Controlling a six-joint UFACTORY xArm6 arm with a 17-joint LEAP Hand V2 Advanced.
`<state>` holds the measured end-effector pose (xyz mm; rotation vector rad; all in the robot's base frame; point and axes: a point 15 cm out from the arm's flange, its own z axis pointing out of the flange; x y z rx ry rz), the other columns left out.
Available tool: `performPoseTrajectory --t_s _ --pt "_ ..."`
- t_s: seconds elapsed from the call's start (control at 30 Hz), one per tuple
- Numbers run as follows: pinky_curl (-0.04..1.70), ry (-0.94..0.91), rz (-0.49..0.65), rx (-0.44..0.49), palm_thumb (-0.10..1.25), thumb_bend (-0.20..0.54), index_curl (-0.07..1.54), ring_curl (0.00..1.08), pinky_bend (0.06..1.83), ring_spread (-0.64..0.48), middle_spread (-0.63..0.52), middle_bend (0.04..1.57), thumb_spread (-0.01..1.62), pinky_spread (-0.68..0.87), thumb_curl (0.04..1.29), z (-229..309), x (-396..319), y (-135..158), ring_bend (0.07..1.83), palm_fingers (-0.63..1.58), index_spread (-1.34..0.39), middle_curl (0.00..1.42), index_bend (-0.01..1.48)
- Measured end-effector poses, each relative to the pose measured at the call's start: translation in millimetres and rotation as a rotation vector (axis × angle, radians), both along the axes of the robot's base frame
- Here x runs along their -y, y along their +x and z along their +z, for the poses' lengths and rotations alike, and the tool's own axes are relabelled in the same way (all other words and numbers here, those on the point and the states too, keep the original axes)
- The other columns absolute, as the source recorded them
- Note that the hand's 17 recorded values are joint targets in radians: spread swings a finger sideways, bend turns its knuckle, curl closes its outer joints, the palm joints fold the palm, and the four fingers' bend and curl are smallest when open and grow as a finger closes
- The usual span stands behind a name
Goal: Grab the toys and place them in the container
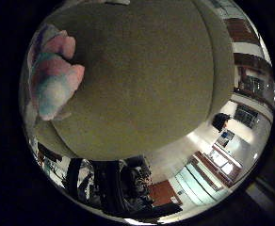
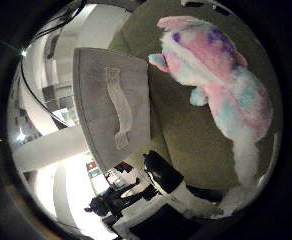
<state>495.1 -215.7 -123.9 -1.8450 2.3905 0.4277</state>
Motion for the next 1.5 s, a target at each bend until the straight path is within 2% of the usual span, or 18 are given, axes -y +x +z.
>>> performPoseTrajectory --t_s 0.13,0.5,0.67,0.8,0.87,0.93,0.97,1.03,1.1,1.13,1.17,1.3,1.37,1.5 --pt "0.12 -0.004 -0.001 0.0 0.51 -0.023 0.28 0.25 0.64 0.29 0.26 0.2 1.1 0.45 0.31 -7 4 6 0.39 0.02 -0.09 0.33 0.16" --pt "0.11 0.01 0.004 -0.043 0.58 -0.018 0.28 0.25 0.63 0.28 0.26 0.2 1.07 0.44 0.32 -31 -6 -9 0.37 0.02 -0.09 0.33 0.17" --pt "0.1 -0.011 0.032 -0.068 0.63 -0.019 0.28 0.25 0.57 0.24 0.2 0.27 1.05 0.42 0.34 -41 -13 -13 0.39 0.11 -0.09 0.35 0.16" --pt "0.08 -0.029 0.04 -0.079 0.68 -0.019 0.27 0.29 0.62 0.12 0.08 0.36 1.04 0.32 0.35 -44 -13 -13 0.51 0.32 -0.1 0.39 0.15" --pt "0.07 -0.038 0.054 -0.078 0.71 -0.016 0.27 0.33 0.69 -0.01 -0.01 0.44 1.03 0.17 0.36 -43 -12 -10 0.64 0.5 -0.15 0.43 0.16" --pt "0.08 -0.044 0.052 -0.078 0.74 -0.016 0.29 0.38 0.84 -0.13 -0.12 0.54 1.02 -0.02 0.36 -43 -10 -10 0.76 0.68 -0.24 0.49 0.19" --pt "0.12 -0.044 0.05 -0.078 0.77 -0.014 0.32 0.42 0.99 -0.21 -0.19 0.6 1.01 -0.14 0.37 -43 -9 -11 0.84 0.85 -0.3 0.54 0.23" --pt "0.19 -0.046 0.043 -0.076 0.82 -0.011 0.39 0.49 1.17 -0.28 -0.27 0.67 1.01 -0.24 0.37 -43 -6 -12 0.95 0.99 -0.38 0.62 0.33" --pt "0.26 -0.064 0.034 -0.049 0.86 -0.011 0.48 0.56 1.3 -0.31 -0.32 0.74 1.01 -0.28 0.38 -42 2 -5 1.05 1.08 -0.44 0.71 0.45" --pt "0.31 -0.084 0.026 -0.021 0.87 -0.016 0.56 0.61 1.37 -0.32 -0.34 0.8 1.01 -0.28 0.38 -41 10 1 1.1 1.12 -0.46 0.78 0.58" --pt "0.34 -0.104 0.018 0.008 0.88 -0.016 0.62 0.64 1.42 -0.32 -0.35 0.84 1.02 -0.27 0.39 -38 18 7 1.14 1.08 -0.47 0.82 0.65" --pt "0.43 -0.147 -0.028 0.067 0.91 -0.015 0.82 0.73 1.54 -0.32 -0.36 0.98 1.01 -0.23 0.4 -26 57 12 1.25 1.06 -0.45 0.96 0.9" --pt "0.47 -0.16 -0.045 0.086 0.95 -0.009 0.88 0.77 1.57 -0.31 -0.35 1.03 1.0 -0.21 0.42 -16 73 11 1.28 1.04 -0.42 1.01 0.96" --pt "0.53 -0.179 -0.051 0.121 0.99 -0.012 0.95 0.82 1.6 -0.3 -0.32 1.1 1.01 -0.19 0.45 8 91 15 1.3 1.04 -0.38 1.05 1.0"
